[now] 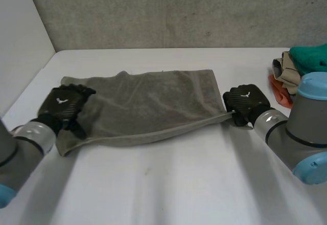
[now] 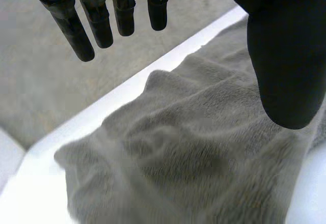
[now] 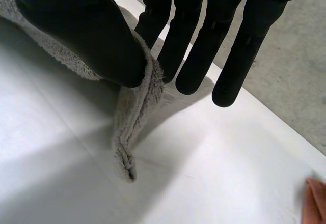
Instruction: Fold the laundry.
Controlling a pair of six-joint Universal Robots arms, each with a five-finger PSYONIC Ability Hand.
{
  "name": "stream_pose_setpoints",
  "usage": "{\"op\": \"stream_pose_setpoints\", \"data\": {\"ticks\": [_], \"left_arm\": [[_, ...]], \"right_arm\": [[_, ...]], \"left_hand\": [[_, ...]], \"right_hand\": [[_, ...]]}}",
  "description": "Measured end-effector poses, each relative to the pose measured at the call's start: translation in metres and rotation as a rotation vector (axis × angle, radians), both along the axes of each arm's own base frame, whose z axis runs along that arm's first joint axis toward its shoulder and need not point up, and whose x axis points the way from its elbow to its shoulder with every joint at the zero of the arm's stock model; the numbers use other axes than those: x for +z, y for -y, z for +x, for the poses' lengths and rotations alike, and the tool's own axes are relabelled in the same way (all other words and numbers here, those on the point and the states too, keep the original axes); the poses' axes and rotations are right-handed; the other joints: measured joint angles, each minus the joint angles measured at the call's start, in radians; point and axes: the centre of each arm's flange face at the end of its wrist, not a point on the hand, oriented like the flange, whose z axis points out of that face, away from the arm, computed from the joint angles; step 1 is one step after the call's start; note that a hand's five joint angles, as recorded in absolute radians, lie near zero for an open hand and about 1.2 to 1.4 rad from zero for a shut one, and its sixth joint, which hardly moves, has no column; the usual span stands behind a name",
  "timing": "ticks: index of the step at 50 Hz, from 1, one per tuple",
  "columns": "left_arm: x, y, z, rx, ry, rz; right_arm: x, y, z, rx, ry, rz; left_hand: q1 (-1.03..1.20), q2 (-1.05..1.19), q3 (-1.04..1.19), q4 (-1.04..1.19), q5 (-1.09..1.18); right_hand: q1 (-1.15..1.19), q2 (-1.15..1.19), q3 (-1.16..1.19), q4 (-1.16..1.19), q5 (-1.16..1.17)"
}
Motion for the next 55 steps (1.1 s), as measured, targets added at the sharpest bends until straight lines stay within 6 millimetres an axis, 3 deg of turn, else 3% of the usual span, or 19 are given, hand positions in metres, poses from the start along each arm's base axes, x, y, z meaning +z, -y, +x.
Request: {"op": "stream_pose_setpoints", "data": {"ticks": [8,15,24,27,28,29,30,34,39,41,42,43,45,46,47,52,55], "left_arm": [[-0.006,-0.007,0.032,0.080,-0.096,0.174],[-0.021,-0.008,0.045,0.066,-0.053,0.243],[-0.040,0.007,0.051,0.049,0.022,0.255],[-0.044,0.012,0.049,0.043,0.033,0.256],[-0.045,0.015,0.048,0.040,0.037,0.253],[-0.045,0.016,0.048,0.038,0.038,0.249],[-0.043,0.018,0.046,0.036,0.041,0.241],[-0.033,0.021,0.043,0.034,0.040,0.209],[0.009,0.019,0.040,0.054,0.015,0.087],[0.034,0.016,0.040,0.065,0.000,0.014],[0.059,0.011,0.041,0.072,-0.012,-0.059],[0.068,0.009,0.040,0.073,-0.016,-0.085],[0.100,-0.002,0.040,0.075,-0.027,-0.178],[0.125,-0.012,0.039,0.072,-0.033,-0.249],[0.140,-0.019,0.038,0.069,-0.035,-0.291],[0.187,-0.043,0.035,0.043,-0.033,-0.383],[0.186,-0.039,0.030,0.024,-0.024,-0.311]], "right_arm": [[-0.002,0.001,-0.002,-0.004,0.002,0.008],[-0.005,-0.002,0.003,0.010,0.002,0.016],[-0.005,-0.004,0.003,0.012,0.003,0.018],[-0.004,-0.004,0.002,0.010,0.004,0.016],[-0.003,-0.004,0.002,0.010,0.005,0.015],[-0.003,-0.004,0.001,0.010,0.006,0.013],[-0.001,-0.005,0.001,0.010,0.007,0.009],[0.006,-0.006,0.001,0.009,0.010,-0.008],[0.038,-0.006,-0.004,0.002,-0.001,-0.074],[0.060,-0.006,-0.010,-0.007,-0.021,-0.114],[0.078,-0.007,-0.016,-0.015,-0.042,-0.148],[0.085,-0.008,-0.018,-0.018,-0.050,-0.160],[0.122,-0.012,-0.029,-0.037,-0.091,-0.225],[0.148,-0.018,-0.036,-0.050,-0.115,-0.269],[0.160,-0.021,-0.039,-0.056,-0.125,-0.289],[0.215,-0.043,-0.049,-0.069,-0.158,-0.352],[0.217,-0.048,-0.044,-0.042,-0.191,-0.318]], "left_hand": [[0.239,0.223,0.226,0.232,0.235],[0.291,0.283,0.283,0.295,0.296],[0.302,0.296,0.296,0.306,0.308],[0.547,0.504,0.503,0.512,0.507],[0.776,0.731,0.709,0.718,0.707],[0.877,0.813,0.808,0.818,0.807],[0.933,0.918,0.912,0.917,0.901],[0.933,0.955,0.949,0.961,0.918],[0.933,0.955,0.949,0.962,0.918],[0.933,0.955,0.949,0.962,0.918],[0.933,0.955,0.949,0.962,0.918],[0.933,0.955,0.949,0.962,0.918],[0.933,0.955,0.949,0.962,0.918],[0.933,0.955,0.950,0.962,0.918],[0.933,0.955,0.950,0.962,0.918],[0.933,0.956,0.950,0.963,0.918],[0.933,0.956,0.950,0.963,0.918]], "right_hand": [[0.000,0.000,0.000,0.000,0.000],[0.000,0.000,0.000,0.000,0.000],[0.000,0.000,0.000,0.000,0.000],[0.000,0.000,0.000,0.000,0.000],[0.000,0.000,0.000,0.000,0.000],[0.000,0.000,0.000,0.000,0.000],[0.000,0.000,0.000,0.000,0.000],[0.000,0.000,0.000,0.000,0.000],[0.000,0.000,0.004,0.001,0.000],[0.000,0.000,0.005,0.002,0.000],[0.000,0.000,0.005,0.003,0.000],[0.000,0.000,0.005,0.003,0.000],[0.000,0.000,0.005,0.003,0.000],[0.000,0.000,0.005,0.003,0.000],[0.000,0.001,0.006,0.003,0.000],[0.000,0.001,0.007,0.004,0.002],[0.009,0.001,0.007,0.004,0.004]]}}
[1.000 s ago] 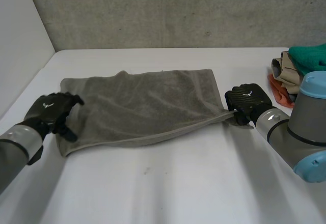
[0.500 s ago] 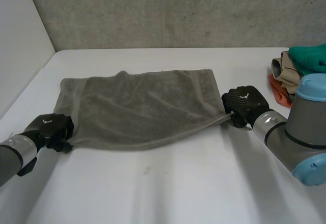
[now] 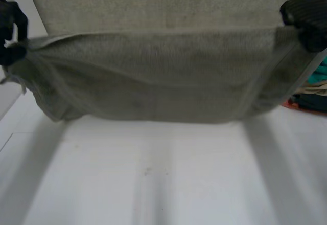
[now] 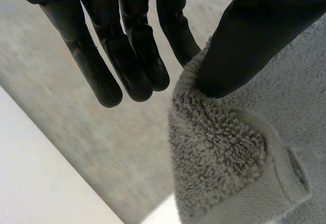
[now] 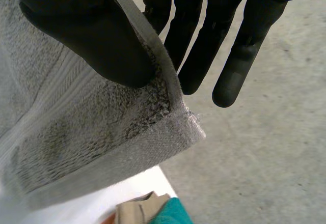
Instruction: Fold the laundry.
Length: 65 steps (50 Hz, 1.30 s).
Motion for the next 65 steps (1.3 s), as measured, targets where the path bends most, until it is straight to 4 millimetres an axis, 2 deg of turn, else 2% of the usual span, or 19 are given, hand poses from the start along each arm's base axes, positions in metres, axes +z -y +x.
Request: {"op": "stream_pose_setpoints", "data": {"ticks": [7,8,9,13,15,17,19,21,25,26,27,28,31,35,39,44,55,60,65], "left_arm": [[-0.045,0.031,-0.011,-0.024,0.070,0.226],[-0.071,0.051,-0.018,-0.035,0.127,0.305],[-0.081,0.058,-0.021,-0.037,0.150,0.323],[-0.109,0.096,-0.033,-0.029,0.241,0.322],[-0.111,0.116,-0.038,-0.011,0.264,0.271],[-0.104,0.139,-0.042,0.018,0.266,0.175],[-0.082,0.158,-0.047,0.048,0.240,0.038],[-0.069,0.165,-0.049,0.061,0.219,-0.037],[-0.003,0.177,-0.053,0.105,0.102,-0.358],[0.026,0.175,-0.054,0.117,0.043,-0.490],[0.030,0.174,-0.054,0.118,0.034,-0.508],[0.051,0.169,-0.052,0.124,-0.016,-0.601],[0.072,0.161,-0.048,0.125,-0.075,-0.677],[0.071,0.157,-0.042,0.120,-0.096,-0.651],[0.037,0.155,-0.036,0.103,-0.082,-0.481],[-0.016,0.152,-0.034,0.077,-0.045,-0.290],[-0.181,0.127,-0.028,-0.027,0.116,0.129],[-0.223,0.113,-0.020,-0.033,0.226,0.219],[-0.229,0.083,-0.018,-0.060,0.343,0.306]], "right_arm": [[-0.043,0.015,0.016,0.024,-0.120,0.145],[-0.070,0.028,0.022,0.019,-0.162,0.213],[-0.081,0.034,0.024,0.013,-0.174,0.237],[-0.115,0.060,0.036,-0.014,-0.178,0.277],[-0.120,0.074,0.042,-0.031,-0.152,0.249],[-0.117,0.091,0.050,-0.051,-0.094,0.177],[-0.100,0.109,0.056,-0.069,0.000,0.051],[-0.090,0.116,0.058,-0.073,0.047,-0.011],[-0.033,0.135,0.058,-0.069,0.267,-0.320],[-0.001,0.136,0.054,-0.053,0.366,-0.484],[0.003,0.136,0.053,-0.050,0.378,-0.505],[0.024,0.134,0.049,-0.031,0.434,-0.622],[0.044,0.127,0.044,0.001,0.477,-0.744],[0.045,0.124,0.042,0.024,0.471,-0.757],[0.016,0.127,0.045,0.031,0.417,-0.618],[-0.034,0.129,0.049,0.026,0.344,-0.392],[-0.190,0.104,0.049,0.014,0.148,0.145],[-0.225,0.089,0.042,0.007,0.054,0.267],[-0.227,0.068,0.029,0.005,-0.072,0.369]], "left_hand": [[0.000,0.001,0.003,0.000,0.000],[0.000,0.001,0.004,0.000,0.000],[0.000,0.001,0.004,0.000,0.000],[0.000,0.001,0.004,0.000,0.000],[0.000,0.001,0.004,0.000,0.000],[0.000,0.001,0.004,0.000,0.000],[0.000,0.002,0.004,0.001,0.000],[0.000,0.002,0.004,0.001,0.000],[0.000,0.002,0.004,0.001,0.000],[0.000,0.002,0.004,0.001,0.000],[0.000,0.002,0.004,0.001,0.000],[0.000,0.002,0.004,0.001,0.000],[0.000,0.002,0.004,0.001,0.000],[0.000,0.002,0.004,0.001,0.000],[0.000,0.002,0.004,0.001,0.000],[0.000,0.002,0.004,0.001,0.000],[0.000,0.002,0.004,0.001,0.000],[0.000,0.002,0.004,0.001,0.000],[0.000,0.002,0.005,0.003,0.000]], "right_hand": [[0.000,0.000,0.000,0.000,0.000],[0.000,0.000,0.000,0.000,0.000],[0.000,0.000,0.000,0.000,0.000],[0.000,0.000,0.000,0.000,0.000],[0.000,0.000,0.000,0.000,0.000],[0.000,0.000,0.001,0.000,0.000],[0.000,0.000,0.001,0.000,0.000],[0.000,0.000,0.001,0.000,0.000],[0.000,0.000,0.001,0.000,0.000],[0.000,0.000,0.001,0.000,0.000],[0.000,0.000,0.001,0.000,0.000],[0.000,0.000,0.001,0.000,0.000],[0.000,0.000,0.001,0.000,0.001],[0.000,0.000,0.001,0.000,0.001],[0.000,0.000,0.001,0.000,0.001],[0.000,0.000,0.001,0.000,0.001],[0.000,0.000,0.001,0.000,0.001],[0.000,0.000,0.001,0.000,0.001],[0.000,0.000,0.001,0.000,0.001]]}}
